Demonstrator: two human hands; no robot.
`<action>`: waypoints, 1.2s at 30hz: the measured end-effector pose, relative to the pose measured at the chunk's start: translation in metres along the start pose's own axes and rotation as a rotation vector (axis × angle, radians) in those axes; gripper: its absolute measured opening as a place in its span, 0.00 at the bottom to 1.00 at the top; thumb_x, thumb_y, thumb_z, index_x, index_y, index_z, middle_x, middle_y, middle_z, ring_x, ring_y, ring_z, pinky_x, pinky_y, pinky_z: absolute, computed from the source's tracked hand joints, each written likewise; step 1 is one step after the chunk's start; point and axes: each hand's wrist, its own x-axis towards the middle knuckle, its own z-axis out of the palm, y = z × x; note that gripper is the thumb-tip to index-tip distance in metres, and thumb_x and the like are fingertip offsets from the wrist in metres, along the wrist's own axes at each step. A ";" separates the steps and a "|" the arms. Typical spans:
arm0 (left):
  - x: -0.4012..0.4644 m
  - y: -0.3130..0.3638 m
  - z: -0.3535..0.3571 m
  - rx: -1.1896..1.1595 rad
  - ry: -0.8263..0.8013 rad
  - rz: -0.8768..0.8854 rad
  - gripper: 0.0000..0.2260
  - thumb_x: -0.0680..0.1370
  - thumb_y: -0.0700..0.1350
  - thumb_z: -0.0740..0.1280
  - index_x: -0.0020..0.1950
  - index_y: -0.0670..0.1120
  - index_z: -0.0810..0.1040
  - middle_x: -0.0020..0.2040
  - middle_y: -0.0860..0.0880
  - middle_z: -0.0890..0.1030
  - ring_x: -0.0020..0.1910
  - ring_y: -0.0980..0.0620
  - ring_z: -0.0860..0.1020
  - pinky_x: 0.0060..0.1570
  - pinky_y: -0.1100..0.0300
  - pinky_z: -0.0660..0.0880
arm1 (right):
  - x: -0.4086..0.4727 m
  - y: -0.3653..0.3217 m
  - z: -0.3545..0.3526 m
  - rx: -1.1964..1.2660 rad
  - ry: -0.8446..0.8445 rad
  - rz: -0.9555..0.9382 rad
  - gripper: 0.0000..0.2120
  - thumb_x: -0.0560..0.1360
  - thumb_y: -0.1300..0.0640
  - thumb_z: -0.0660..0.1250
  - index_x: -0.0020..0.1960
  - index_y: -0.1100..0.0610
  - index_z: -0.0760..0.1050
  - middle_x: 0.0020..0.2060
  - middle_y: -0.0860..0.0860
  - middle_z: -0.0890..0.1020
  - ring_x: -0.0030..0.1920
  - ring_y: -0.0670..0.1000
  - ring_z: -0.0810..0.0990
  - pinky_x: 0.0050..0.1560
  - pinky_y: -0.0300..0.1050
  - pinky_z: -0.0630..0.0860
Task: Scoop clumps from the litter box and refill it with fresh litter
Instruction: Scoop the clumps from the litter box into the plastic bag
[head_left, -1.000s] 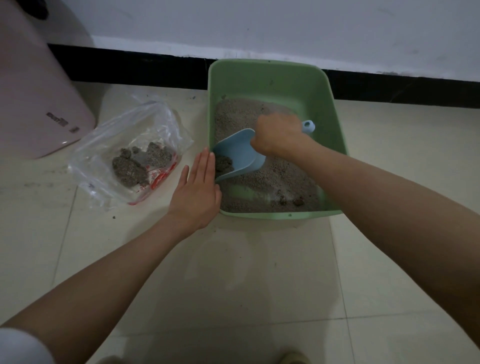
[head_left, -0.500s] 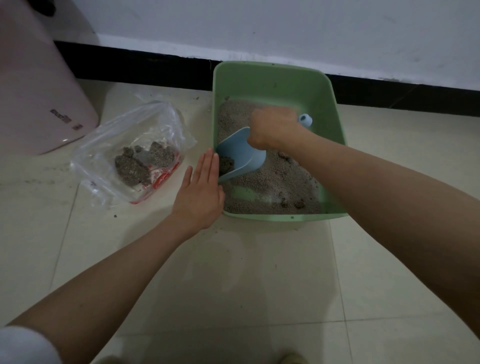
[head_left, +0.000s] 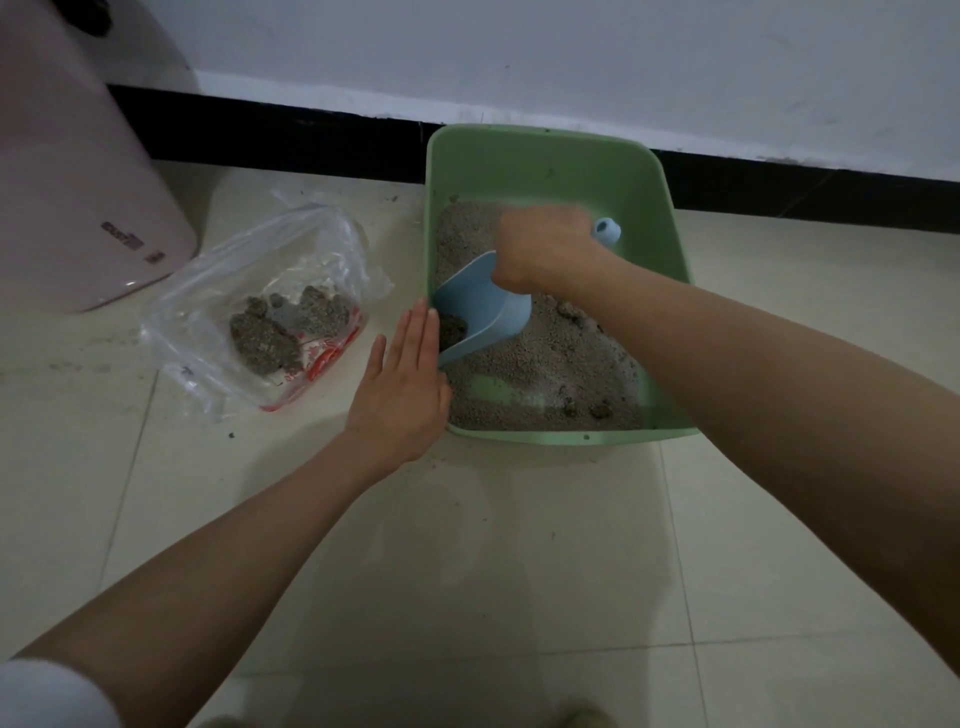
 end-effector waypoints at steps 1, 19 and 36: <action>0.000 0.000 0.000 0.004 0.000 0.000 0.34 0.72 0.53 0.33 0.76 0.39 0.41 0.77 0.42 0.42 0.76 0.47 0.45 0.74 0.47 0.50 | 0.001 -0.001 -0.001 -0.013 0.020 -0.007 0.12 0.74 0.62 0.59 0.32 0.56 0.63 0.28 0.49 0.65 0.28 0.48 0.62 0.29 0.38 0.58; 0.000 0.002 -0.004 -0.009 -0.051 -0.030 0.31 0.75 0.50 0.40 0.76 0.40 0.39 0.77 0.44 0.39 0.76 0.49 0.43 0.74 0.49 0.46 | 0.001 0.027 0.043 0.159 0.053 0.055 0.14 0.75 0.56 0.60 0.31 0.56 0.66 0.26 0.49 0.67 0.27 0.48 0.65 0.30 0.38 0.64; 0.001 0.006 -0.020 0.044 -0.164 -0.040 0.29 0.82 0.49 0.48 0.75 0.41 0.34 0.76 0.45 0.34 0.76 0.50 0.39 0.74 0.52 0.44 | -0.011 0.071 0.125 0.959 -0.090 0.278 0.13 0.79 0.57 0.56 0.38 0.60 0.68 0.31 0.53 0.69 0.34 0.52 0.67 0.33 0.43 0.61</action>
